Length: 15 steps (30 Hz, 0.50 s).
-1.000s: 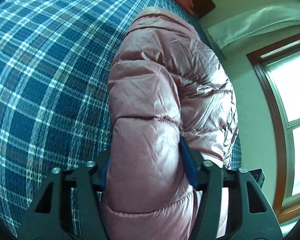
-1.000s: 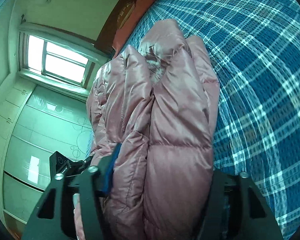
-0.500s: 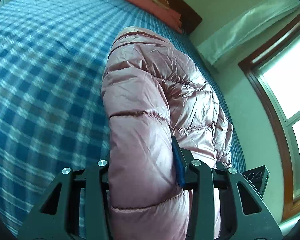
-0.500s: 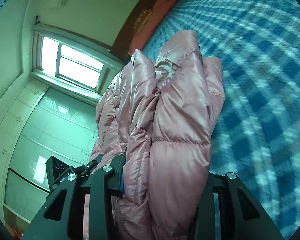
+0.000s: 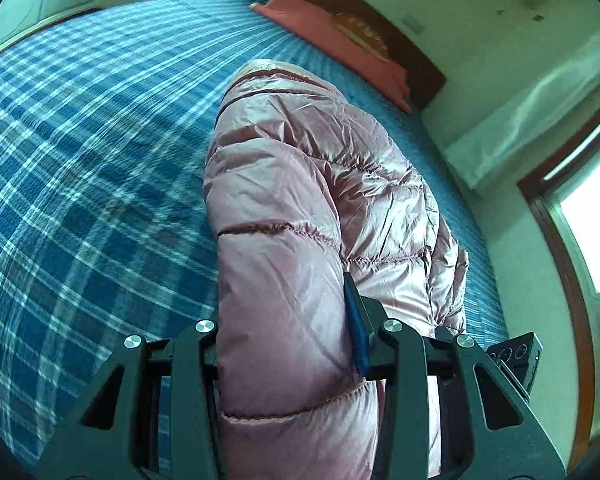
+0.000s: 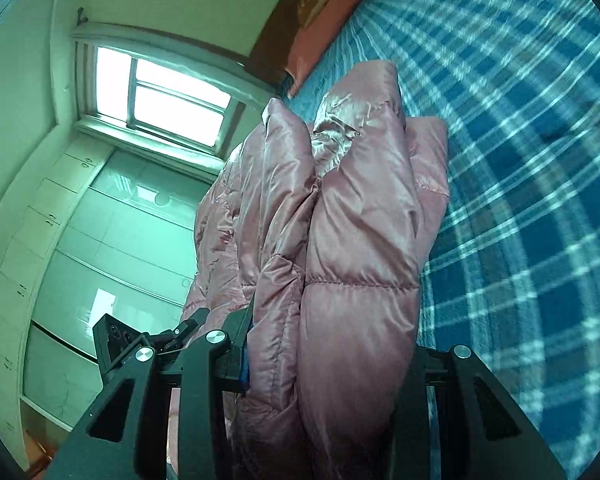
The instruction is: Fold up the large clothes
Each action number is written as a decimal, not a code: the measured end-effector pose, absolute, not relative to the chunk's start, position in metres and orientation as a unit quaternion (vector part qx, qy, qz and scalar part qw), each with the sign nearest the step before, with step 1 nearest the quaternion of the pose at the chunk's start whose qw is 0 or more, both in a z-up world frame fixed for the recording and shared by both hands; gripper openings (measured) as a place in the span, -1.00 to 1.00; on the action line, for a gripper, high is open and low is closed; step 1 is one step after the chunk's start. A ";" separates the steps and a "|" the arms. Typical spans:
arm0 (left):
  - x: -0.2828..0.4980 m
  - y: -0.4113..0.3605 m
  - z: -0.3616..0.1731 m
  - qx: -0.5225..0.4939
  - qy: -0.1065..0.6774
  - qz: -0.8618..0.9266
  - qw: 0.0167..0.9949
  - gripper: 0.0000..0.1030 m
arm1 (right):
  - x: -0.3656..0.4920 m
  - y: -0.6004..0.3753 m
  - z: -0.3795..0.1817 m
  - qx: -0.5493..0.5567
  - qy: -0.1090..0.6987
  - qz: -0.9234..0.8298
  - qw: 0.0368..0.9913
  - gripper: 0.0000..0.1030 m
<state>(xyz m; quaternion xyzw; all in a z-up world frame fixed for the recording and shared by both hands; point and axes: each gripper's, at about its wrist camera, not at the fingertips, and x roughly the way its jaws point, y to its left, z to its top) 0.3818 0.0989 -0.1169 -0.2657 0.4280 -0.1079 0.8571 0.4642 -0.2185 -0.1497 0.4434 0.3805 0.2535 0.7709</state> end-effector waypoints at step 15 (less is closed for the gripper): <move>0.379 0.134 -0.135 -0.296 0.413 -0.122 0.853 0.22 | 0.466 -0.215 -0.140 0.383 0.408 0.226 0.798 0.34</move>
